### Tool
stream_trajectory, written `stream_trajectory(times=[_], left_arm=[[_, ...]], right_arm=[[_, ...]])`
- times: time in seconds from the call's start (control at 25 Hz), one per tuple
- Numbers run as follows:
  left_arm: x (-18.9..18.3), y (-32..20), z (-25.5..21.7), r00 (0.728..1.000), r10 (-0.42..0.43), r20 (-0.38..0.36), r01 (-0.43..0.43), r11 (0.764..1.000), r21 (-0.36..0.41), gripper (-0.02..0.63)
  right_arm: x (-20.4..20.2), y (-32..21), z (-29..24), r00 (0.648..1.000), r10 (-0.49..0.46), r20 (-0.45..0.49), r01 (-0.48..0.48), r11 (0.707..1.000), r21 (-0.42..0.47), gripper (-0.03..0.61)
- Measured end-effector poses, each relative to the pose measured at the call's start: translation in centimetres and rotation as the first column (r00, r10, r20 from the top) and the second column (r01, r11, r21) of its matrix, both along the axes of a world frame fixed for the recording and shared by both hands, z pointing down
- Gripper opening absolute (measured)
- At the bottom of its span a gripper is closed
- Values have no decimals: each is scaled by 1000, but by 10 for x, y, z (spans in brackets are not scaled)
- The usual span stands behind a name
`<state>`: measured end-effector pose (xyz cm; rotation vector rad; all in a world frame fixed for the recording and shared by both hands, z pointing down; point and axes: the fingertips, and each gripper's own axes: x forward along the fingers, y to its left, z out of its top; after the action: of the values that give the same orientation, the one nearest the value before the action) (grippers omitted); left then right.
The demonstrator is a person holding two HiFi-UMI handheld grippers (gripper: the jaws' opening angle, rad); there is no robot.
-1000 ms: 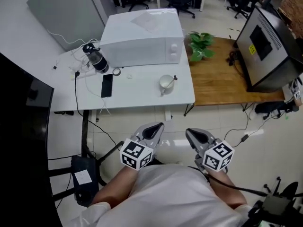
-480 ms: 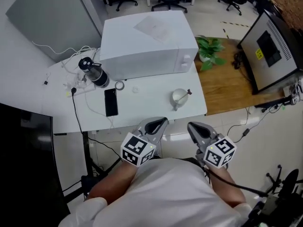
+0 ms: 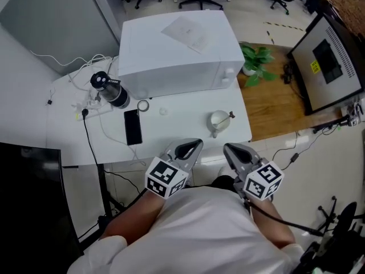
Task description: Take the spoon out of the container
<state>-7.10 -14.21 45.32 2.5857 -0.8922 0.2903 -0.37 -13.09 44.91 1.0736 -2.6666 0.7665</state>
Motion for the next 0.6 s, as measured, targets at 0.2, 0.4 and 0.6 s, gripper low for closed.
stream_trajectory(times=[0.2,0.4,0.6], left_arm=[[9,-15,0,997,-71,-5,71,997,-6,5],[30,-24,-2,993,-116,-4,116,993,2,5],[45,-29,-2,989,-149,1,149,989,-2,5]], right_arm=[[7,-14,6,997,-77,-19,76,997,-21,7],[27,-31,7,992,-124,-21,124,992,-20,7],[45,-33,8,989,-149,-12,149,989,-20,6]])
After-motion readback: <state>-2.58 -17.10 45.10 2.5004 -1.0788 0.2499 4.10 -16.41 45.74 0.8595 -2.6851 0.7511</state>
